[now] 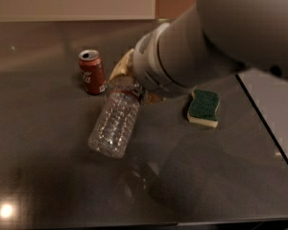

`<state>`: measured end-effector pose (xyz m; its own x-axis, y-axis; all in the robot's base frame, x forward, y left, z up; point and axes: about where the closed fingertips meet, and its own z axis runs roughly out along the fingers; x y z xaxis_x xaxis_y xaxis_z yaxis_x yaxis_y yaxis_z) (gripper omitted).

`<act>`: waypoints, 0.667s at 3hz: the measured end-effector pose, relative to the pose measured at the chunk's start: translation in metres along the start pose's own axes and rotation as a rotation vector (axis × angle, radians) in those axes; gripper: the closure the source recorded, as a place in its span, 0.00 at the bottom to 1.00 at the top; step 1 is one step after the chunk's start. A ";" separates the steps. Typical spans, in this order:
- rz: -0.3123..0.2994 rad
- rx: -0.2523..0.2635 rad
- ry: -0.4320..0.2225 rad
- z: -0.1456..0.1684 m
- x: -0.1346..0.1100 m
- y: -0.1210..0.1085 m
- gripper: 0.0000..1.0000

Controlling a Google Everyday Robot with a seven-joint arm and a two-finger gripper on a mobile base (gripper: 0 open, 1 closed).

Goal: Place water bottle upright

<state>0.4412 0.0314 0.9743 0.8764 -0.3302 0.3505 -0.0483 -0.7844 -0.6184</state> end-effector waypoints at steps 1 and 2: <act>0.016 0.073 0.030 0.020 -0.015 0.027 1.00; 0.049 0.162 0.090 0.043 -0.016 0.042 1.00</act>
Offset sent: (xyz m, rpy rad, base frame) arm 0.0468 0.0144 0.0327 0.4588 -0.8661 0.1160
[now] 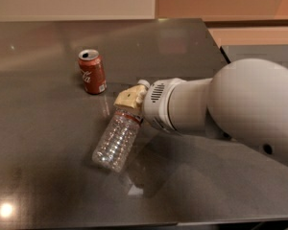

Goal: Place water bottle upright

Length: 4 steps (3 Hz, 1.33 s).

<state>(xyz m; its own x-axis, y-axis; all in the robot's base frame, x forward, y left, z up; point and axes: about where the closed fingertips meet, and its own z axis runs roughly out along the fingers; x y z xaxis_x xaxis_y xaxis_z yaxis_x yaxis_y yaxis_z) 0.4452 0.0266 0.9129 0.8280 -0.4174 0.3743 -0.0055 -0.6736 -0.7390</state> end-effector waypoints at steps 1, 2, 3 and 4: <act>-0.010 0.060 0.066 -0.001 0.015 -0.016 1.00; -0.010 0.060 0.066 -0.001 0.015 -0.016 1.00; -0.069 0.061 0.069 0.001 0.014 -0.020 1.00; -0.156 0.094 0.098 0.005 0.022 -0.030 1.00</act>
Offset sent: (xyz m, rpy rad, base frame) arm 0.0116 0.0041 0.0168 0.0443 -0.0739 -0.0203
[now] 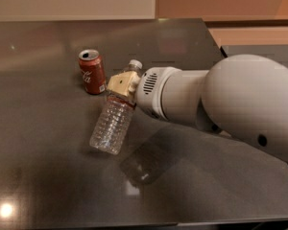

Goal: Place water bottle upright

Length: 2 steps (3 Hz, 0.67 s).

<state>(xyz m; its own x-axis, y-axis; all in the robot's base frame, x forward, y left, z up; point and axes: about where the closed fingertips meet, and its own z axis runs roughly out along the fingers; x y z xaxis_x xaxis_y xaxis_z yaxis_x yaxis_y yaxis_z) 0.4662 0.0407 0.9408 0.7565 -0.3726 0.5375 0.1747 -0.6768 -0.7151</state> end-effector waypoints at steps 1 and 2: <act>-0.074 0.072 0.005 0.007 0.014 -0.013 1.00; -0.135 0.168 0.015 0.008 0.028 -0.025 1.00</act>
Offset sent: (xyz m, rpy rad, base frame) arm 0.0095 0.0013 0.0232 -0.2743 -0.6683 0.4679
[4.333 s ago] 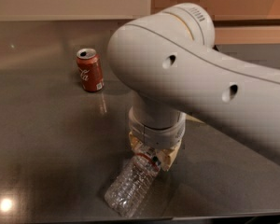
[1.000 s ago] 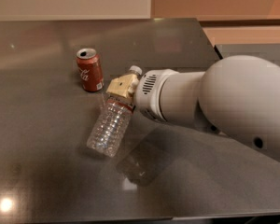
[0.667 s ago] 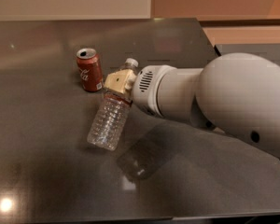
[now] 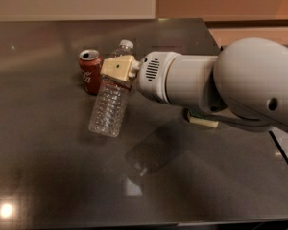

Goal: Place water bottle upright

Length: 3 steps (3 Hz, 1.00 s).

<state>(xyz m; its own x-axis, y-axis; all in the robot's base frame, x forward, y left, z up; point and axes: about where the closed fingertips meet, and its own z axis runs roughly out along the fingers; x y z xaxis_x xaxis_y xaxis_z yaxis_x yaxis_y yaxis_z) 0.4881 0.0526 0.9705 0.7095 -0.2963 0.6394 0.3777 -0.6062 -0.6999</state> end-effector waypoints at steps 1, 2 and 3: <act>-0.155 0.072 0.006 -0.005 0.006 -0.011 1.00; -0.358 0.110 0.010 -0.011 0.005 -0.015 1.00; -0.556 0.131 0.015 -0.014 0.002 -0.016 1.00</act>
Offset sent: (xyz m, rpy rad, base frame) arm -0.0176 -0.0099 0.0099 -0.4046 -0.7180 0.3587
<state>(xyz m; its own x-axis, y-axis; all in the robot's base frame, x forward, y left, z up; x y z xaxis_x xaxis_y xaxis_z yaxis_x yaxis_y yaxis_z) 0.4749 0.0514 0.9872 0.3750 0.0300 0.9265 0.7628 -0.5779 -0.2901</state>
